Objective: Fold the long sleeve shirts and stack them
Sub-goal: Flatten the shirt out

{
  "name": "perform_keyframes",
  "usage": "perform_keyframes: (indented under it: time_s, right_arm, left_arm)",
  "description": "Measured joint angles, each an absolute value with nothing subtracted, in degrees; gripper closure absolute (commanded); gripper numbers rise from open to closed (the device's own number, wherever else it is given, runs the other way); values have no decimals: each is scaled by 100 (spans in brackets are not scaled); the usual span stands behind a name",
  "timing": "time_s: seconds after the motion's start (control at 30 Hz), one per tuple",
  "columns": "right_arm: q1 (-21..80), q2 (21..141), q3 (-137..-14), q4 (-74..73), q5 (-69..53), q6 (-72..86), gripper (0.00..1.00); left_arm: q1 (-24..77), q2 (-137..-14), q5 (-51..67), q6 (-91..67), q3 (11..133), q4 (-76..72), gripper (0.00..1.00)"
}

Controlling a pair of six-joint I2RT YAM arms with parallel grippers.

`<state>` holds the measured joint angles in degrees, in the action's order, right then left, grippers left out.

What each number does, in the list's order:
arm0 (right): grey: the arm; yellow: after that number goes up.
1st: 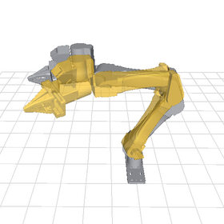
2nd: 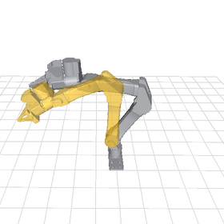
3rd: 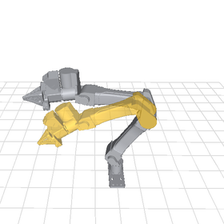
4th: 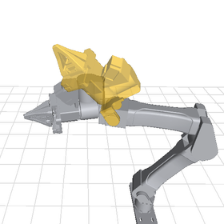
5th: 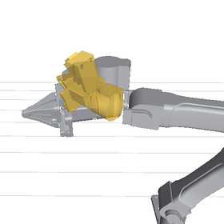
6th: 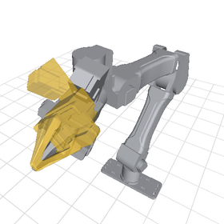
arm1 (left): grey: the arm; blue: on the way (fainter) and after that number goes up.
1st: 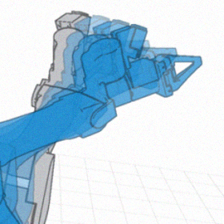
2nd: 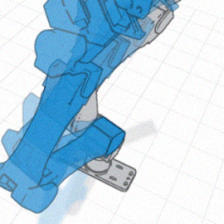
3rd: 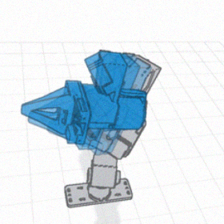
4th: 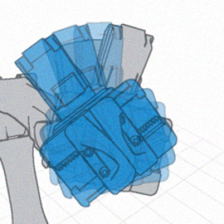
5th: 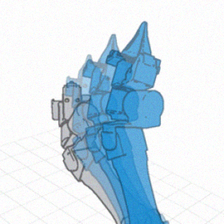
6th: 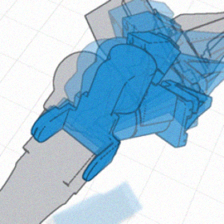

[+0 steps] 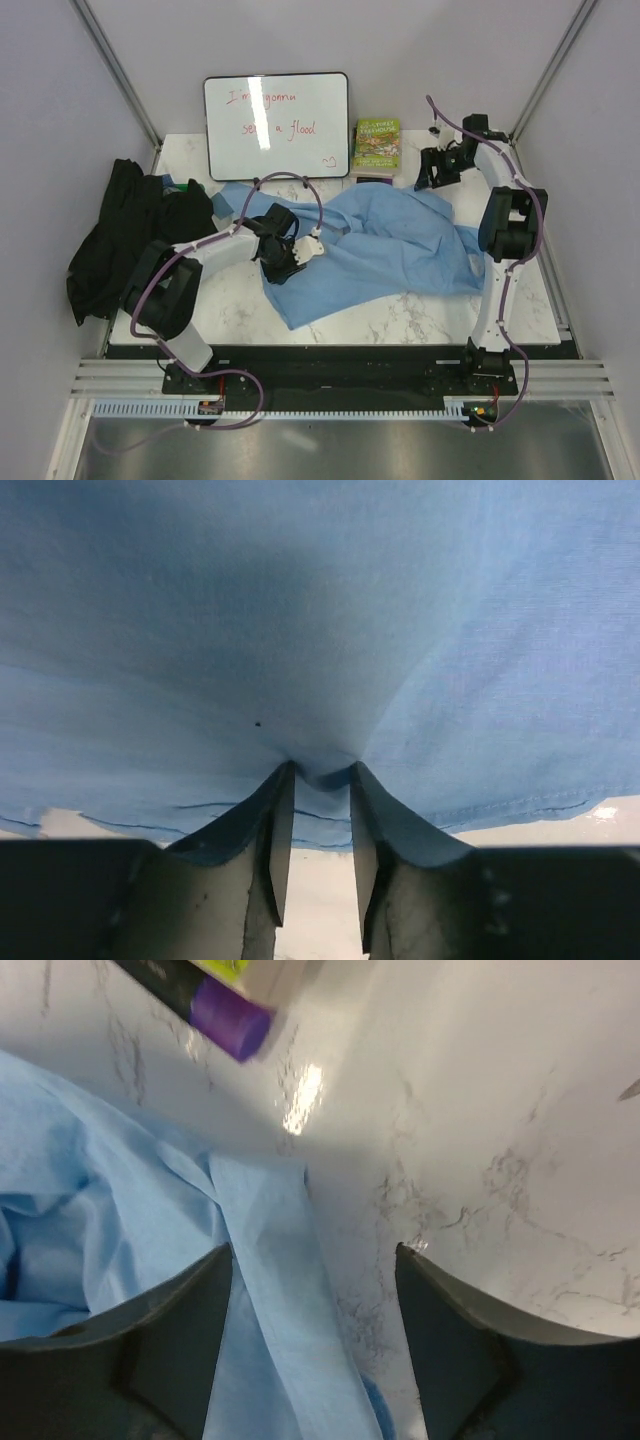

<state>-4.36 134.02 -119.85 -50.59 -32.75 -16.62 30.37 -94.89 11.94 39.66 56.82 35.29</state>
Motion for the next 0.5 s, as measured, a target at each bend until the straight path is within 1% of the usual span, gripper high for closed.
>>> perform_keyframes:
  time_s: [0.03, 0.07, 0.13, 0.17, 0.2, 0.37, 0.5]
  right_arm:
    - [-440, 13408, -11839, -5013, -3275, -1673, 46]
    - [-440, 13408, -11695, -5006, -3284, -1706, 62]
    - [-438, 13408, -11428, -5009, -3323, -1846, 76]
    - [-445, 13391, -11262, -5017, -3378, -1898, 95]
    - [-462, 13367, -11074, -5061, -3439, -1975, 100]
    - [-722, 12794, -10014, -5443, -3522, -2453, 100]
    - [-1505, 11745, -9292, -5854, -3330, -3079, 100]
  left_arm:
    - [3041, -9489, 1162, 3966, 5605, 3538, 76]
    - [3048, -9489, 1116, 3964, 5531, 3546, 85]
    - [3059, -9461, 1035, 3955, 5483, 3564, 93]
    - [3063, -9445, 1013, 3977, 5454, 3566, 98]
    - [3063, -9406, 989, 3983, 5415, 3566, 98]
    - [3061, -8899, 886, 4104, 4912, 3911, 98]
    - [3063, -8281, 860, 4329, 4405, 4473, 98]
